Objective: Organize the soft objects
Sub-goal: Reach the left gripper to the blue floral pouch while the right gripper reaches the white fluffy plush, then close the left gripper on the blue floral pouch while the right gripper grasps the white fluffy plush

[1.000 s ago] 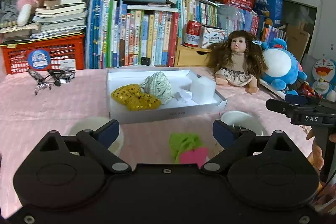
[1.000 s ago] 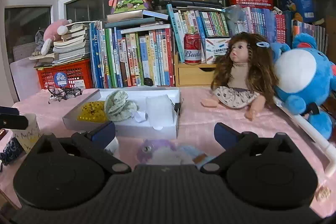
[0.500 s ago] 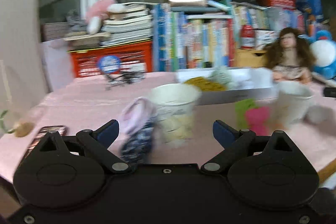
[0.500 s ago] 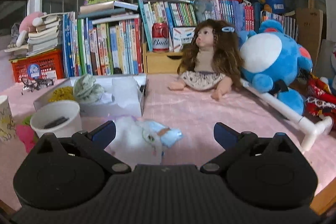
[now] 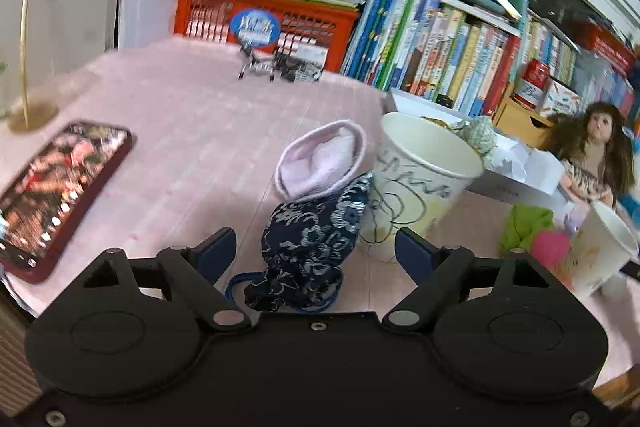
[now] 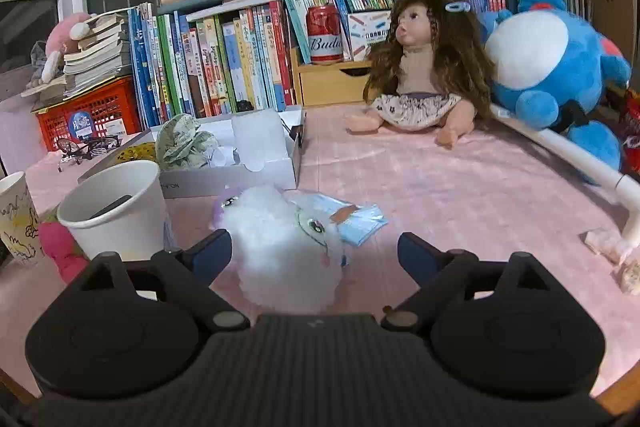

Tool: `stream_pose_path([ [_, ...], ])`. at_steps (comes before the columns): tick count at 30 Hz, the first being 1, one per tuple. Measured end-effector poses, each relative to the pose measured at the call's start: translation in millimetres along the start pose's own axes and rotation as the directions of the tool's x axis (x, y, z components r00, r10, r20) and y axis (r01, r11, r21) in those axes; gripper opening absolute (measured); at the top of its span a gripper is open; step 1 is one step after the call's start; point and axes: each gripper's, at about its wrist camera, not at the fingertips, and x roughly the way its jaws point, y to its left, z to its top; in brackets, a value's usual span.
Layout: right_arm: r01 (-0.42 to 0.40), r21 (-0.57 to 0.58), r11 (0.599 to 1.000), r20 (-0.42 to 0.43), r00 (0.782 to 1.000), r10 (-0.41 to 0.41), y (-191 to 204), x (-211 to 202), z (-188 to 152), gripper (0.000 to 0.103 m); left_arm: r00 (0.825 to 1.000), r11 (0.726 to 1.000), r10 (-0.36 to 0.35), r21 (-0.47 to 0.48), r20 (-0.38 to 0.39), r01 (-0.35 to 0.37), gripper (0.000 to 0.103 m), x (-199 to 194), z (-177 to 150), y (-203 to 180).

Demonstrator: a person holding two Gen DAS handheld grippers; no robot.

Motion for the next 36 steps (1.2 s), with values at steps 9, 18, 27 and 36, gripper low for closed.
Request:
stream_pose_path([
  [9,-0.009,-0.019,1.000,-0.025,1.000,0.008,2,14,-3,0.095,0.999,0.990,-0.043,-0.134,-0.023,0.040,0.083,20,3,18],
  [18,-0.018,-0.043,0.999,-0.040,0.999,0.016,9,23,-3,0.094,0.999,0.990,-0.043,-0.133,-0.018,0.040,0.049,26,3,14],
  [27,-0.020,-0.087,0.996,-0.058,0.998,0.015,22,23,-5,0.066,0.999,0.995,0.018,0.093,0.040,-0.022,0.041,3,-16,-17],
  [36,0.005,-0.142,0.990,-0.016,1.000,-0.007,32,7,-6,0.061,0.988,0.942,0.029,0.327,0.154,-0.079,0.041,-27,-35,-59],
])
